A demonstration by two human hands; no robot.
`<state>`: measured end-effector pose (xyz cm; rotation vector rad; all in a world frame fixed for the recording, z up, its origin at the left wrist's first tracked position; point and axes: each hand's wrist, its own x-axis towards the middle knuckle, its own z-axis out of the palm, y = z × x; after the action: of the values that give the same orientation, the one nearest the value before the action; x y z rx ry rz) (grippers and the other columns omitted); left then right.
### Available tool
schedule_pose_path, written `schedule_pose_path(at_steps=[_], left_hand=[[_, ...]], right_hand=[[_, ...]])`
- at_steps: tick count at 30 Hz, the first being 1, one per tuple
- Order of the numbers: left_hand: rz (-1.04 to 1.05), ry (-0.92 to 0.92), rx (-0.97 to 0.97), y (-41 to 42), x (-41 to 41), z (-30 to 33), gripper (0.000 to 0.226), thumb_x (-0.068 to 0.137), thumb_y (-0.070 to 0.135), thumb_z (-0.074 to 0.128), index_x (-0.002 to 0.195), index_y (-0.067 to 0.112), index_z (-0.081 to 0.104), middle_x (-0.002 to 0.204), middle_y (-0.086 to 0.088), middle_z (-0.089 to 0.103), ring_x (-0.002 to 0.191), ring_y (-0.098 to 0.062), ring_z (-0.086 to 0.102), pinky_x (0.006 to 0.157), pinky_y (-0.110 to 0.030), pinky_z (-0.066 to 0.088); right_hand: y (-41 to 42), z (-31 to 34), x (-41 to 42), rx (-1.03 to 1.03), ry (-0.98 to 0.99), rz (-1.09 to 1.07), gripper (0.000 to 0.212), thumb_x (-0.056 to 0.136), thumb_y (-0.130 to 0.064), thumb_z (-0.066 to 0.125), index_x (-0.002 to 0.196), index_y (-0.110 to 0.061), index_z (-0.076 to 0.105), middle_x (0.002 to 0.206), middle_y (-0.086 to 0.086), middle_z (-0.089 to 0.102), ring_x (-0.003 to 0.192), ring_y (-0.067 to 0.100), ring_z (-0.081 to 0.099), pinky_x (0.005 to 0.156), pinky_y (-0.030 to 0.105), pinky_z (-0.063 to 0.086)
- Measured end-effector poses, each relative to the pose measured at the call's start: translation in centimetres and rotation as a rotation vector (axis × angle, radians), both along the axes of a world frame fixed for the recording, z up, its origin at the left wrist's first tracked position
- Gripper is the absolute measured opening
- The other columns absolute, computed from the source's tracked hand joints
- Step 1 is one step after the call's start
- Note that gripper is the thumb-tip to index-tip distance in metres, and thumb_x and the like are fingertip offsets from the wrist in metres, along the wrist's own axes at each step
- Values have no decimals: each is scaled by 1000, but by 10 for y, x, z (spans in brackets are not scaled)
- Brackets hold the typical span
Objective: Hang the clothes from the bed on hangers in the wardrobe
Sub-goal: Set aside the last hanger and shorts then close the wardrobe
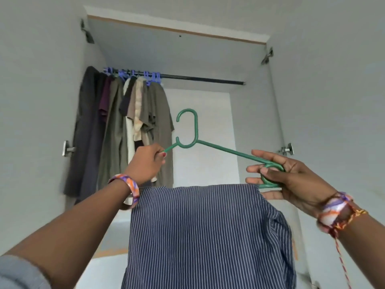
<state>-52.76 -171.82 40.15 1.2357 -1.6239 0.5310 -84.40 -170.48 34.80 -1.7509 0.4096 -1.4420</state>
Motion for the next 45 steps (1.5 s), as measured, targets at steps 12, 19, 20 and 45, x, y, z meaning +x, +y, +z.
schedule_pose_path(at_steps=[12,19,20,45], left_hand=[[126,-81,-274,-185,52,117,17,90,11,54,99,2,65,91,-10,68,85,-26,62,74,-33,48],[343,-200,-538,-277,126,245,21,84,32,54,92,17,65,96,-2,68,97,-25,60,81,-37,49],[381,-207,-554,-286,133,268,19,85,31,56,92,16,65,96,-3,67,97,-25,59,80,-35,47],[657,-634,-643,-374,135,423,21,91,27,43,95,21,63,108,3,58,101,-19,49,69,-26,30]], right_hand=[[-202,134,67,-362,-257,-206,22,86,-1,59,92,-20,67,72,-1,72,67,6,70,41,19,50],[-320,272,126,-520,-382,-331,22,88,4,57,90,-18,63,82,10,67,56,6,66,41,20,48],[-335,300,139,-529,-389,-336,22,89,5,55,91,-16,62,81,10,66,57,10,65,40,20,47],[-543,539,325,-593,-411,-605,32,83,11,44,92,-12,65,104,21,65,102,36,60,91,42,49]])
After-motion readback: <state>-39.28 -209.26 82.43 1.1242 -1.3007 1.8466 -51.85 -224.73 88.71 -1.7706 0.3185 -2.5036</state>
